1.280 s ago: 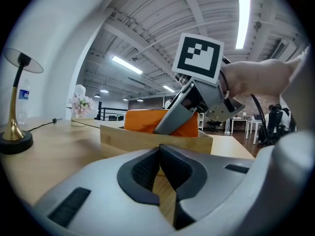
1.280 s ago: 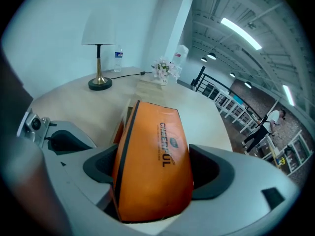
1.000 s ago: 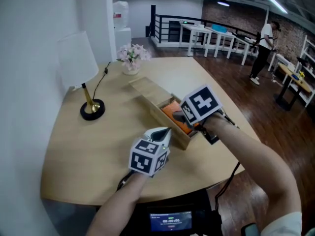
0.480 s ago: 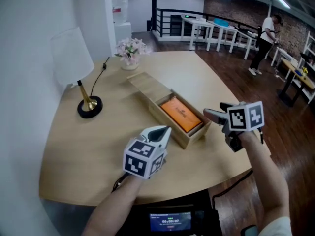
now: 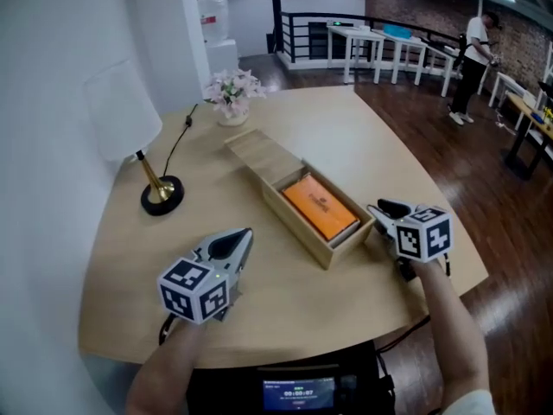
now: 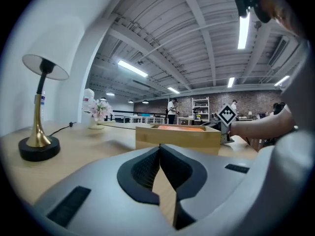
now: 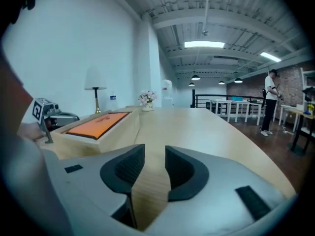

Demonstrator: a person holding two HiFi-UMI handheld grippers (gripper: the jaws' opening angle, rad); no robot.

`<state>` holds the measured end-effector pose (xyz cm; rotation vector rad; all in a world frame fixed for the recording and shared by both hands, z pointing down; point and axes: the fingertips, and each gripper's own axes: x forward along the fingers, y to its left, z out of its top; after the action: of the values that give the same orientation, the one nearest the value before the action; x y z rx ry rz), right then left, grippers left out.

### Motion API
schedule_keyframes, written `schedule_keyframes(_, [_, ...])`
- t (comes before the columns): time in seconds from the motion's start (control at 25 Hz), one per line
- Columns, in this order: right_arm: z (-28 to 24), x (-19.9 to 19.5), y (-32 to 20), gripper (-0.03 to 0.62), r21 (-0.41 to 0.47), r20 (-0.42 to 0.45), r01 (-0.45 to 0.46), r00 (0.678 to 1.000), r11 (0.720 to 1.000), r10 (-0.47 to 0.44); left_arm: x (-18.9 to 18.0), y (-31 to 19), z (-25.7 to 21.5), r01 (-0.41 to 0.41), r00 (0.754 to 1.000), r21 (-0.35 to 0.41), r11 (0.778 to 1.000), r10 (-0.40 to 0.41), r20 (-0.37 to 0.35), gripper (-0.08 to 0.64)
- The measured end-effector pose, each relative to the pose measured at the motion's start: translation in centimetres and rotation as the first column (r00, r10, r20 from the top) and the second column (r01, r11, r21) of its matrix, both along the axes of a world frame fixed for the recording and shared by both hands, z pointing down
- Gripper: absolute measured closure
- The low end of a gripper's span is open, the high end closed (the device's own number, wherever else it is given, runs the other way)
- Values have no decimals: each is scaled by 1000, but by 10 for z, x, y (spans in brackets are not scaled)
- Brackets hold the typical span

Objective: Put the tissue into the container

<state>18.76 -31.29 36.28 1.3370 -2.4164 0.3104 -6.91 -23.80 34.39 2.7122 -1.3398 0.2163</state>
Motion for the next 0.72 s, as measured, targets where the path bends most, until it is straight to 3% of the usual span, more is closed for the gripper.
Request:
schedule_keyframes(0.04, [3,-6,2,460,10,-27,17,999,1000,-17,-9,-1,1,21,1000,-3,1000,-21,0,554])
schedule_keyframes(0.12, [5,-11,4,541,34,-57,27,998,999,-26,-25,-2,1,55,999,-5,998,-55,2,554])
schedule_keyframes(0.16, [5,-12,5,549,38,-50,25,998,999,-23,-31,-4,1,66,998,-6,998,-66,3,554])
schedule_keyframes(0.36, [5,-16,14,554,6,37,31,999,1000,-31,-57,-8,2,97,995,-21,995,-97,-1,554])
schedule_keyframes(0.72, [2,-83,45,555,27,-30,202,979,979,-202,-58,-5,2,90,996,-20,996,-90,-2,554])
